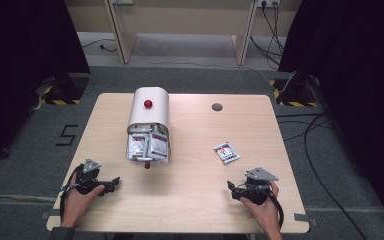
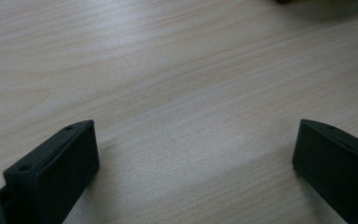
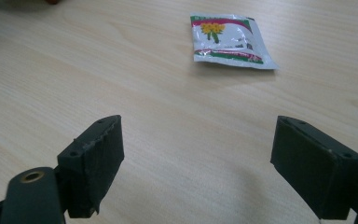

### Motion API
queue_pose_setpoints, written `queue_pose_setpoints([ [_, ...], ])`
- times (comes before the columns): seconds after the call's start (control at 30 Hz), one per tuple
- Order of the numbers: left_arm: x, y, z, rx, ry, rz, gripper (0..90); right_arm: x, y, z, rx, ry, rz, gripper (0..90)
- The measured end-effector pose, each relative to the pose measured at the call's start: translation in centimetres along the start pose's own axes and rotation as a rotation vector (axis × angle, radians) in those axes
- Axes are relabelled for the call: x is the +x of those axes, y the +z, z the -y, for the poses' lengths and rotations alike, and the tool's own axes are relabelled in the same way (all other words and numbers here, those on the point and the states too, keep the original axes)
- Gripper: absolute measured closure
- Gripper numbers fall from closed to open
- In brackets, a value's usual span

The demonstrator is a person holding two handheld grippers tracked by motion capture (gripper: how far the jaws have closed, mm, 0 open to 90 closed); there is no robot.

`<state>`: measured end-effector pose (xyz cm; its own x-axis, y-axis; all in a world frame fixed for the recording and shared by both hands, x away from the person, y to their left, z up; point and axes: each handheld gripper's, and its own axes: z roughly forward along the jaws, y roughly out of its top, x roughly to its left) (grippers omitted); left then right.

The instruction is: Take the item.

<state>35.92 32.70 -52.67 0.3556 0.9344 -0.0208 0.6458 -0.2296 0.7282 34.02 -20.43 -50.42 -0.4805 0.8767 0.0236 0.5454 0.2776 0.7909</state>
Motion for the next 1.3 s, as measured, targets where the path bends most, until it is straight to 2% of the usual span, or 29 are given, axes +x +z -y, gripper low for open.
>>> queue_pose_setpoints([
  [0.47, 0.0, 0.0, 0.0, 0.0, 0.0, 0.0, 0.0, 0.3, -0.1, 1.5, 0.043, 0.012, -0.013, 16.6],
  [0.73, 0.0, 0.0, 0.0, -0.001, 0.0, -0.001, 0.0, 0.8, -0.1, 1.7, 0.084, -0.007, -0.006, 16.2],
  [0.8, 0.0, 0.0, 0.0, -0.001, 0.0, -0.001, 0.0, 1.0, -0.2, 1.9, 0.096, -0.024, 0.005, 16.0],
  [1.3, 0.0, 0.0, 0.0, -0.001, 0.0, -0.001, 0.0, 1.8, -1.5, 2.9, 0.097, -0.025, 0.02, 16.8],
])
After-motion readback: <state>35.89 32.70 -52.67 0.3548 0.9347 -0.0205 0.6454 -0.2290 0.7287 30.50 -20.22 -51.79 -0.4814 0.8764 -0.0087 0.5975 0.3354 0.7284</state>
